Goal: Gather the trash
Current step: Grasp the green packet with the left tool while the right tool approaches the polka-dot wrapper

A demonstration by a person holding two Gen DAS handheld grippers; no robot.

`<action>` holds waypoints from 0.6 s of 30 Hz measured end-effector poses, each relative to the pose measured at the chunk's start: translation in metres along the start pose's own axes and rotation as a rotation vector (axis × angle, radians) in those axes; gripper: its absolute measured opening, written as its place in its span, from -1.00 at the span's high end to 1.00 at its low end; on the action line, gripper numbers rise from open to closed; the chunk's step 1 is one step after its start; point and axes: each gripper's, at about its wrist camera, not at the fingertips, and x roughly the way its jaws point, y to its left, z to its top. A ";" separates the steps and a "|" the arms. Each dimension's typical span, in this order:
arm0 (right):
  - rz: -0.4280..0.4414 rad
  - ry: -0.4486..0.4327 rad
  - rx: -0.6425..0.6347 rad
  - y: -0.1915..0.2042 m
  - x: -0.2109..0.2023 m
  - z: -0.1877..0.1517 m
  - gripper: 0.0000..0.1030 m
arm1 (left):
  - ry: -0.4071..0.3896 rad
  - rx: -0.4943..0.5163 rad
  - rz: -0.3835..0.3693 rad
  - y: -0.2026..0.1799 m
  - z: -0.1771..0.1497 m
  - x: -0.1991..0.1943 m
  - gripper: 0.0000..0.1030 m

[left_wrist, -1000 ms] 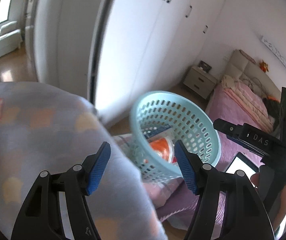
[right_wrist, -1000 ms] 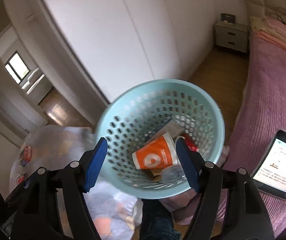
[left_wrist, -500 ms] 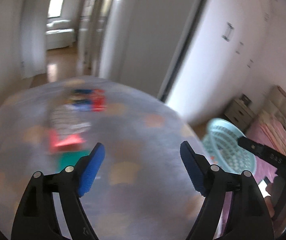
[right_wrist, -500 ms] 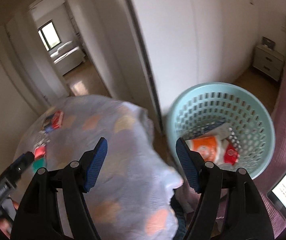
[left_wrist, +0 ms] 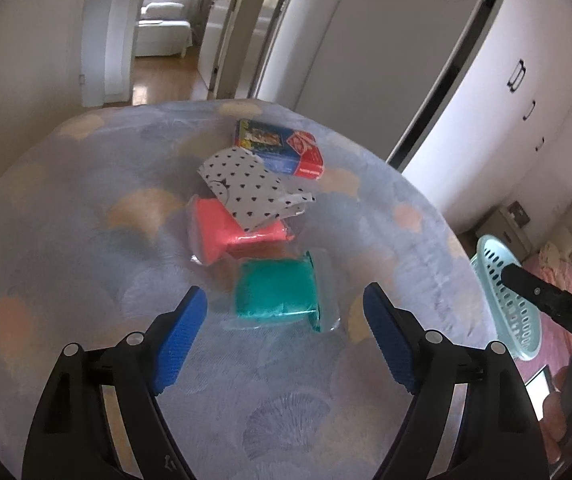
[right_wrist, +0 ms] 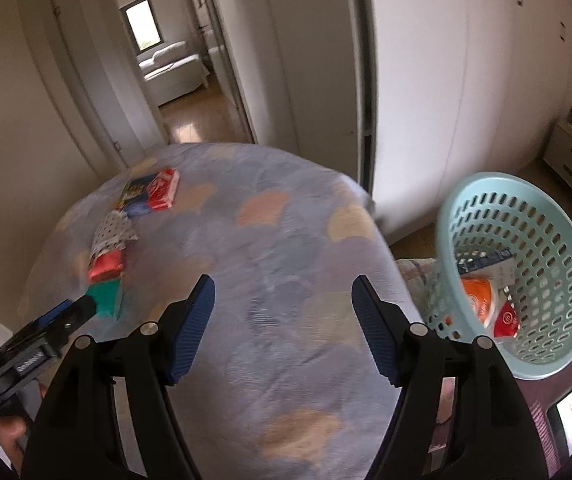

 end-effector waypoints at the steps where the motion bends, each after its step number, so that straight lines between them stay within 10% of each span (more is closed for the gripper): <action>1: 0.003 0.003 -0.011 0.005 0.001 0.000 -0.31 | 0.007 0.010 0.008 -0.002 0.001 0.003 -0.52; 6: 0.012 0.011 -0.047 0.021 0.008 0.002 -0.31 | 0.024 0.051 0.066 -0.006 -0.004 0.014 -0.45; 18: 0.124 0.020 -0.126 0.084 0.030 0.024 -0.31 | 0.011 0.003 -0.005 0.024 -0.011 -0.014 0.42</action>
